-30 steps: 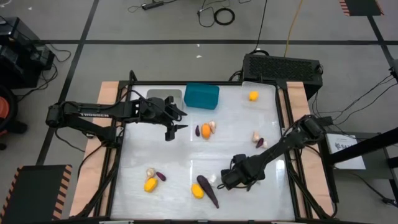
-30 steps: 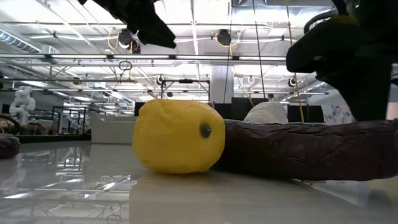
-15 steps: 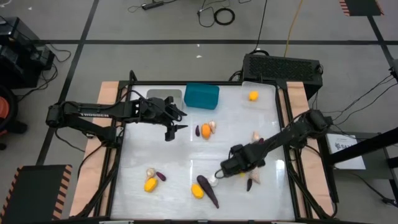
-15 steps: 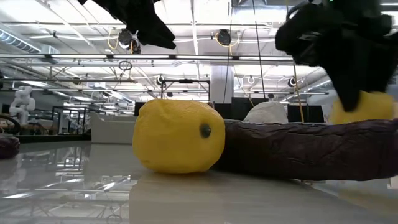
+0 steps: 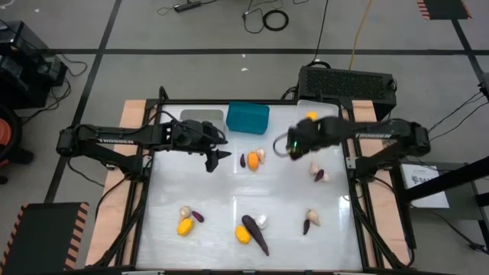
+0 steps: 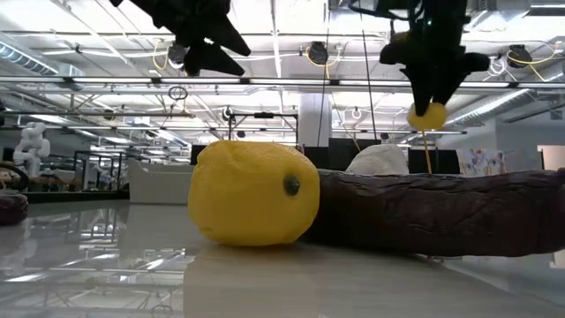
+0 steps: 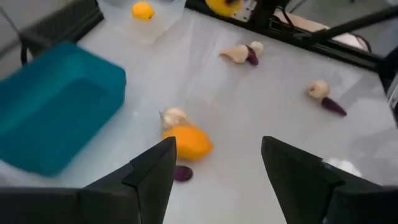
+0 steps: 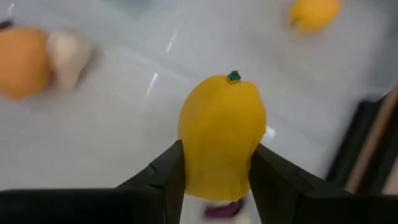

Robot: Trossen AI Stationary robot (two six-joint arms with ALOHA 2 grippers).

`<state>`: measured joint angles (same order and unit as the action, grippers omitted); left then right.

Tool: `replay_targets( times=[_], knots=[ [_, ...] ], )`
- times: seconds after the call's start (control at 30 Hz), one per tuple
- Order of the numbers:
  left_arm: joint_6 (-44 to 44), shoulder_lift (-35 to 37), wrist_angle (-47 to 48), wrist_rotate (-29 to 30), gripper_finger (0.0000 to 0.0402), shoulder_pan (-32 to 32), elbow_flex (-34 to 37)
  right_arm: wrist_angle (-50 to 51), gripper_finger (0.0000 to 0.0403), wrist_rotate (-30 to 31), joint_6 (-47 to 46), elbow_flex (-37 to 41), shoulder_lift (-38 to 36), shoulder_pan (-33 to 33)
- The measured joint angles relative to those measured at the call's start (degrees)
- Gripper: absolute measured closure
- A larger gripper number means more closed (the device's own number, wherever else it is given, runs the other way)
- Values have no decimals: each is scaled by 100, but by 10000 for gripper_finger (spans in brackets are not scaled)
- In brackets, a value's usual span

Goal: Sort produce into baskets
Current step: Put the lemon into the transparent bin

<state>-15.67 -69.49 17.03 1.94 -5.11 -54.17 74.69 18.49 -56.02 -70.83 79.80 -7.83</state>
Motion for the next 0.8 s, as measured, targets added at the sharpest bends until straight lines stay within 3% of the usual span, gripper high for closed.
replay_targets(
  times=[0.2,0.37,0.57,0.8],
  knots=[
    [-1135,0,159,44,157,-1,0,-346,257,658,2030,0,-138,-1393],
    [-2075,-2,409,128,157,-1,0,-1243,257,679,3449,0,51,-2438],
    [-3043,-2,481,198,157,-1,0,-1859,257,147,4659,0,532,-3316],
    [-3775,-2,495,283,157,0,0,-2143,257,-240,5234,0,1255,-3791]
  ],
)
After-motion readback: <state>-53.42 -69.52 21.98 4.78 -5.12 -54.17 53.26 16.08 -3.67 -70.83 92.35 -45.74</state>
